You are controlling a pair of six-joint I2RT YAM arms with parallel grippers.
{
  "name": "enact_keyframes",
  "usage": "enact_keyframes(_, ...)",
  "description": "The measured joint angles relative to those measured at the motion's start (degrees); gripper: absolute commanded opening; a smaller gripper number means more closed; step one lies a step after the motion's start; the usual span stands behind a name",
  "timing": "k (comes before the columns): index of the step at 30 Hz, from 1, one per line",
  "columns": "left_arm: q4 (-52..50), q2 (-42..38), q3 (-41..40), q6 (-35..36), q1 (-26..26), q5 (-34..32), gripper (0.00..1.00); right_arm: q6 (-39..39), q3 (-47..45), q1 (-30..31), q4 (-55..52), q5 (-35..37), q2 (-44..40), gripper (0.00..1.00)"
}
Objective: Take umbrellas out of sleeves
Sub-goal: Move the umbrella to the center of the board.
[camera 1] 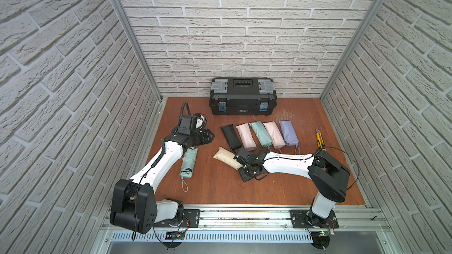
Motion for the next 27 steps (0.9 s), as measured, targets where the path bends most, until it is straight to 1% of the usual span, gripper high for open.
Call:
enact_keyframes(4,-0.15,0.0,-1.05,-1.75,-4.0,-2.73,0.44,-1.03,-2.43,0.0,-0.17,-0.02,-2.08,0.03)
enact_keyframes(8,-0.07,0.15,-1.66,-2.67,-6.45,-4.63,0.45,-1.53,-4.52,0.0,-0.22,0.0,-3.93,0.03)
enact_keyframes(15,2.4,3.72,-2.78,-2.4,-7.63,-5.42,0.46,-1.42,-5.73,0.0,-1.51,1.2,-5.25,0.03)
enact_keyframes(19,4.31,7.65,-2.82,-0.92,-7.78,-5.05,0.46,-0.39,-5.73,0.0,-2.4,1.95,-5.92,0.03)
enact_keyframes(23,5.55,13.4,-1.86,0.48,-7.78,-4.07,0.46,1.18,-5.73,0.0,-2.91,2.14,-6.23,0.03)
enact_keyframes(27,6.73,17.14,-0.9,0.5,-7.78,-3.61,0.46,1.84,-5.73,0.0,-3.28,2.12,-6.21,0.03)
